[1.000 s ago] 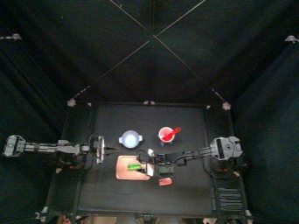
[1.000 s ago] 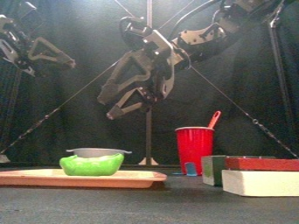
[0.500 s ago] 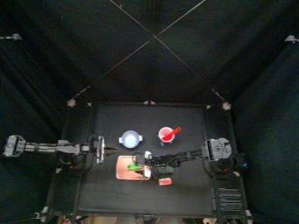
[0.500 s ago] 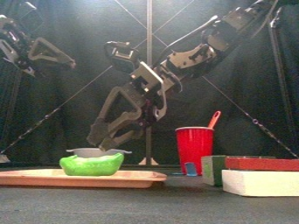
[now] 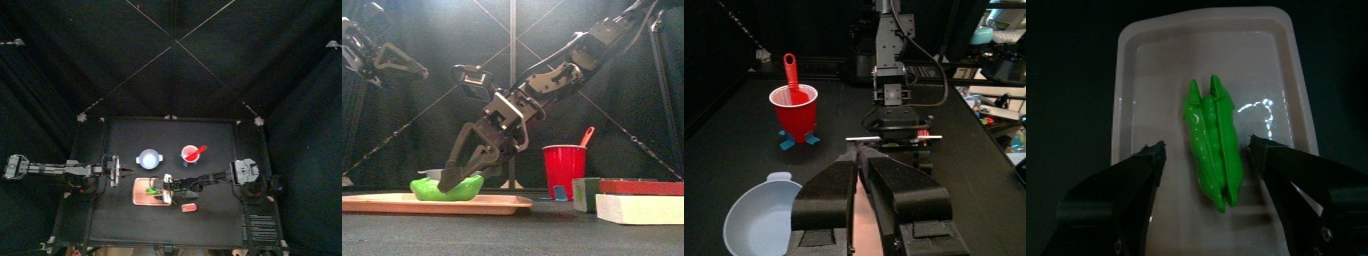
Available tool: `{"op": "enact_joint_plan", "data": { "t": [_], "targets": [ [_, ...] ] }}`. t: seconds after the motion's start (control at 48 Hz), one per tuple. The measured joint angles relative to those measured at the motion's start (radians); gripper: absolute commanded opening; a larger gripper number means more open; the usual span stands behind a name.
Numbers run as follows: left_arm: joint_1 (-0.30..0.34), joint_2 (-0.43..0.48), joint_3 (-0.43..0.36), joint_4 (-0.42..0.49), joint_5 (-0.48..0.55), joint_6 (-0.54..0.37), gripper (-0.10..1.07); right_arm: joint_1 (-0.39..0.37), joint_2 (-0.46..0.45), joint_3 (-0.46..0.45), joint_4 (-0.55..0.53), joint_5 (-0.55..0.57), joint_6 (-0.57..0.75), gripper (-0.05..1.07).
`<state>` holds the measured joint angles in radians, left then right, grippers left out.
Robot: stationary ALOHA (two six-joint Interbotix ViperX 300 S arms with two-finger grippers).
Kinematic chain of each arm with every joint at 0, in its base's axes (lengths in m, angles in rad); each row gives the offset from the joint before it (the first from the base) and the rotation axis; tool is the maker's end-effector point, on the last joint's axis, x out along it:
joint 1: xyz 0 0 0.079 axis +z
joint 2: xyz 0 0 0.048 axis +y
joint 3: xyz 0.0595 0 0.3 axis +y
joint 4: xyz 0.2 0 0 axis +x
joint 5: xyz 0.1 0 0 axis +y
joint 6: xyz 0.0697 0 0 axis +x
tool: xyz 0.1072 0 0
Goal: Grab peas
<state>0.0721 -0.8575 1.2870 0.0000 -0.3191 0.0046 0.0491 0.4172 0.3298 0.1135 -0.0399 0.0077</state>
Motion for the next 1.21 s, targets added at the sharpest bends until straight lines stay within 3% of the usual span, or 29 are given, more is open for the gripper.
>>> {"op": "enact_joint_plan", "data": {
  "t": [0.125, 0.479, 1.208],
  "targets": [
    [-0.002, 0.000, 0.000, 0.000, 0.000, 0.000, 0.55, -0.002, 0.011, -0.015, -0.003, 0.028, 0.002, 0.93],
    [0.000, 0.000, 0.000, 0.000, 0.000, 0.000, 0.55, -0.002, 0.020, -0.029, -0.015, 0.037, 0.002, 0.67],
    [0.012, 0.000, 0.002, 0.000, 0.000, 0.000, 0.55, -0.003, -0.060, 0.005, -0.011, 0.063, 0.002, 0.66]
  ]
}}
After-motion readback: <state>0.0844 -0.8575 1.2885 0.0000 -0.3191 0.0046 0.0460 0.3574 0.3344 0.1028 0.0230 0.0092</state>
